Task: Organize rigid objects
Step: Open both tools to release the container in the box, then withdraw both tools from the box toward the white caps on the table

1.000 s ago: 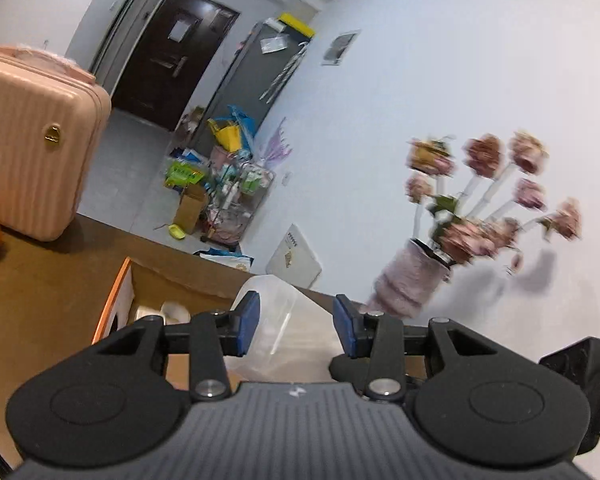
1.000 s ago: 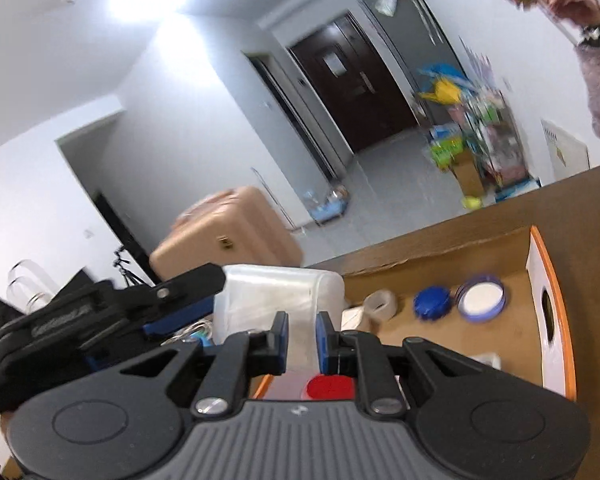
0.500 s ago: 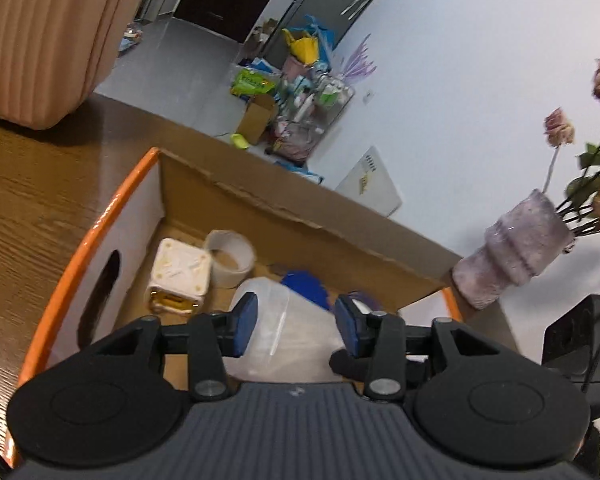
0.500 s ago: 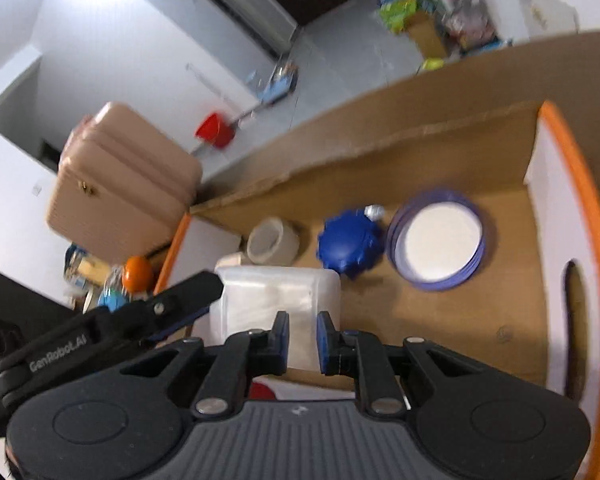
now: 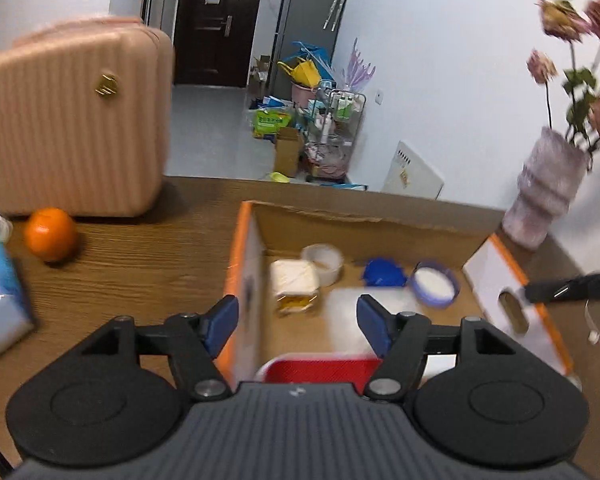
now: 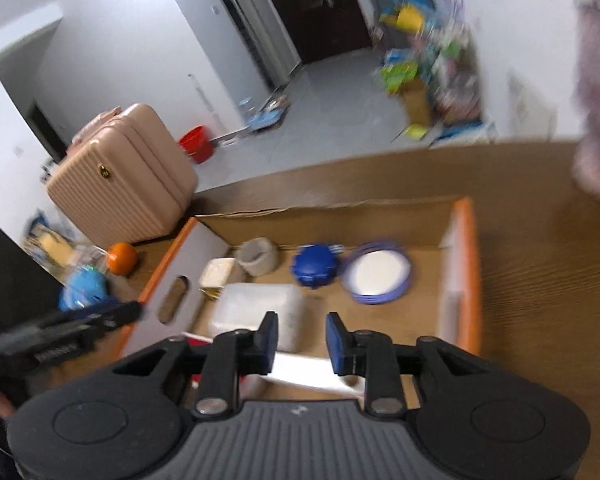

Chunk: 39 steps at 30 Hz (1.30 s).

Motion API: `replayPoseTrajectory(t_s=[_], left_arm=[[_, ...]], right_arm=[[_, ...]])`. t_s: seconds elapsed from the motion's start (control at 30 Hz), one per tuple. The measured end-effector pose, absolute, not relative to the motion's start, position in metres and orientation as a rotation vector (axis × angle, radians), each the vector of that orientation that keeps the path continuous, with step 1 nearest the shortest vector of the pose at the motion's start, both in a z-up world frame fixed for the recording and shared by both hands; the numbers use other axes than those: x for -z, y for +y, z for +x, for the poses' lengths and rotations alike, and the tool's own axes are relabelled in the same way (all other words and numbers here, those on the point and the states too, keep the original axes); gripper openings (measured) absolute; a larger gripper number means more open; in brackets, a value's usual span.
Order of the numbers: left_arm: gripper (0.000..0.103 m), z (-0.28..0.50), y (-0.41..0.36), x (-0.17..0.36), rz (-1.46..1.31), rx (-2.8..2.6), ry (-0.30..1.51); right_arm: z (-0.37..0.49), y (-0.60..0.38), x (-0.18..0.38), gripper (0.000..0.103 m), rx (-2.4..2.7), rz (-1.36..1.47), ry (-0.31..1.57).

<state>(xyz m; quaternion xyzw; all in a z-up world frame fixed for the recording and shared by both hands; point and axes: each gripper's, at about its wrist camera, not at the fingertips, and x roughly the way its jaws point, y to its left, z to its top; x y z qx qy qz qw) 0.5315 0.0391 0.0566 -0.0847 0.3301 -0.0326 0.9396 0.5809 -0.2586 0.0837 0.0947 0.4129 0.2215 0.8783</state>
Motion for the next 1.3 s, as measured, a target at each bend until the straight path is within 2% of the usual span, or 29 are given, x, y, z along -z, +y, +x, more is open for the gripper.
replayPoseTrajectory(t_s=[0.13,0.23,0.47,0.77,0.9,1.07,1.3], left_arm=[[0.076,0.492,0.053,-0.071,-0.098,0.053,0.666],[0.082,0.456,0.064,-0.084,-0.067,0.027,0.641],[0.094,0.365,0.076,-0.097,0.014,0.005,0.561],[0.103,0.234,0.067,-0.089,0.037,-0.03,0.407],[0.103,0.171,0.054,-0.073,0.031,0.001,0.323],[0.103,0.11,0.044,-0.045,-0.04,0.026,0.334],[0.103,0.103,0.036,-0.029,-0.007,0.028,0.377]], right_arm=[[0.519,-0.274,-0.115,0.039,-0.369,0.063,0.754],[0.466,-0.284,-0.134,0.042,-0.321,0.031,0.676],[0.364,-0.294,-0.144,0.055,-0.29,0.038,0.55],[0.238,-0.277,-0.099,0.062,-0.22,0.049,0.394],[0.178,-0.261,-0.068,0.069,-0.222,0.034,0.334],[0.117,-0.246,-0.021,0.072,-0.269,0.057,0.332],[0.114,-0.238,-0.006,0.072,-0.321,0.072,0.364]])
